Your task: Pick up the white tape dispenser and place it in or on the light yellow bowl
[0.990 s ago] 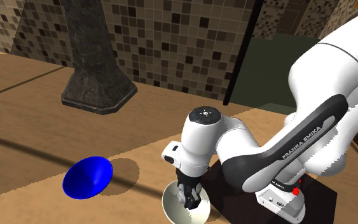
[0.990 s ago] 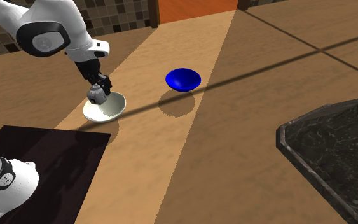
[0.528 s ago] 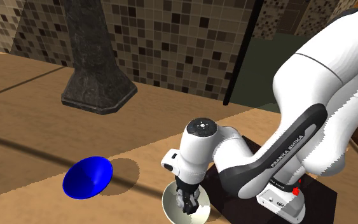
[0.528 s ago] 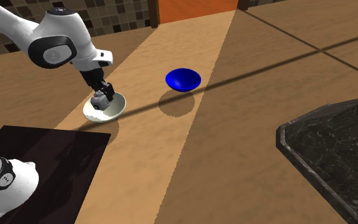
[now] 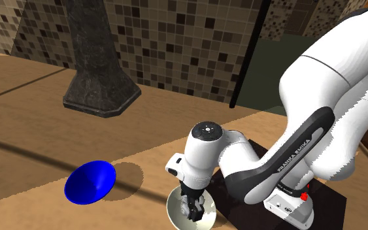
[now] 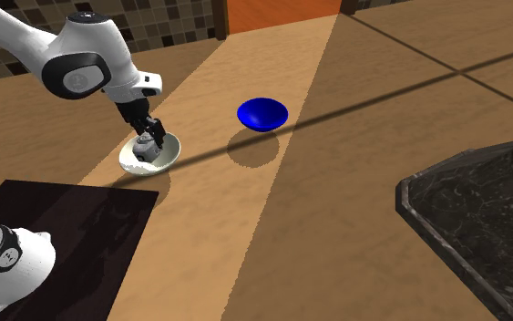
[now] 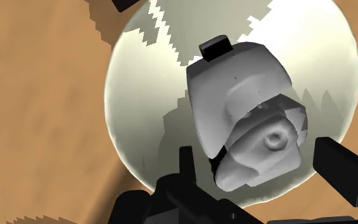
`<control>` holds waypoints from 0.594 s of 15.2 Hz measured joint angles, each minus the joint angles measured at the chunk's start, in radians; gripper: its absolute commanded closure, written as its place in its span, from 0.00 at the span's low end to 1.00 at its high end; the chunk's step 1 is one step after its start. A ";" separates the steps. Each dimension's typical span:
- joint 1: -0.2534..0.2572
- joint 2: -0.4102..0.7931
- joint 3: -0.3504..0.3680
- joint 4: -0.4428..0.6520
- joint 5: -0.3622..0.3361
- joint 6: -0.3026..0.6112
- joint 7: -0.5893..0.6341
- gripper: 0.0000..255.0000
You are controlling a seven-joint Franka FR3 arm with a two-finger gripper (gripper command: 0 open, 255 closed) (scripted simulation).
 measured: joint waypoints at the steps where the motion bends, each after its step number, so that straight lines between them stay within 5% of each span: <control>1: 0.000 0.000 0.000 0.000 0.000 0.000 0.000 0.00; 5: 0.000 0.000 0.000 0.000 0.000 0.000 0.000 0.00; 9: 0.014 -0.115 -0.016 0.015 0.068 -0.121 -0.052 0.00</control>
